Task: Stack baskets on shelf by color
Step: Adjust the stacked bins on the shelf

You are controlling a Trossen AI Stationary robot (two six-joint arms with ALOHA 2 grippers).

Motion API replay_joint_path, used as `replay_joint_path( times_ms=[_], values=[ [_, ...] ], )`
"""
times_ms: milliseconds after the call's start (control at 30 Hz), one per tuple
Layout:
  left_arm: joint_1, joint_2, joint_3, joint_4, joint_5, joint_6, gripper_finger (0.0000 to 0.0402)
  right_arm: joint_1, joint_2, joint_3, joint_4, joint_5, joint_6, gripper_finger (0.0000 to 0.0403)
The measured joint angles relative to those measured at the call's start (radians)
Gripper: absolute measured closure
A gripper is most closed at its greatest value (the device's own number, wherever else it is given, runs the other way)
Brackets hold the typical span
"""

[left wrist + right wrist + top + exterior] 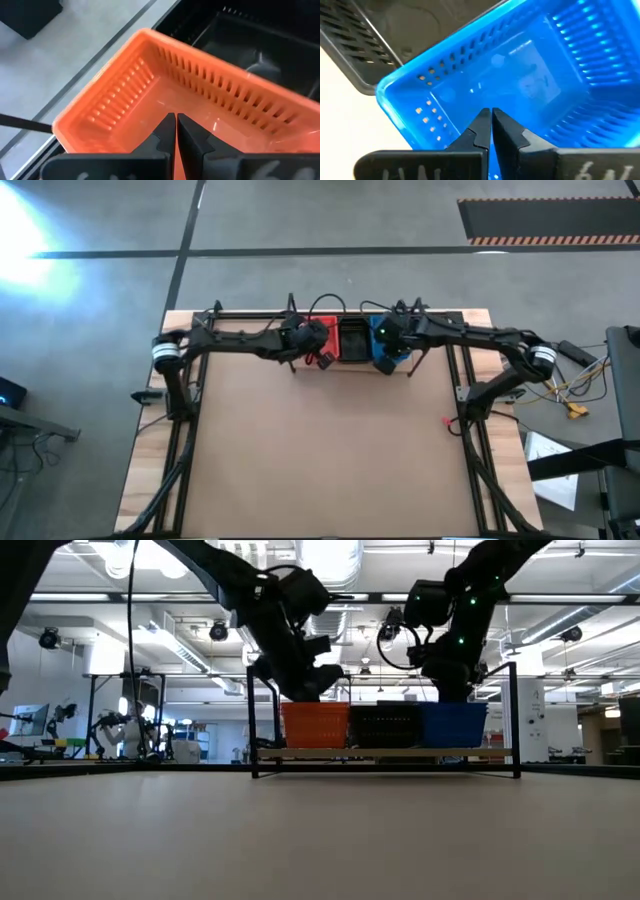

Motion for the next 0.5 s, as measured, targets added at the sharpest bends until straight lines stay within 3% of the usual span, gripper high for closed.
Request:
replay_joint_path(
  times_ms=[267,500],
  values=[
    [0.018,0.046,-0.003,0.158,0.024,0.156,0.0402,-0.001,-0.006,-0.062,0.030,-0.051,0.012,0.0394],
    [0.020,0.049,-0.005,0.171,0.091,0.208,0.0402,-0.001,-0.007,-0.068,0.058,-0.045,-0.031,0.0394]
  ],
)
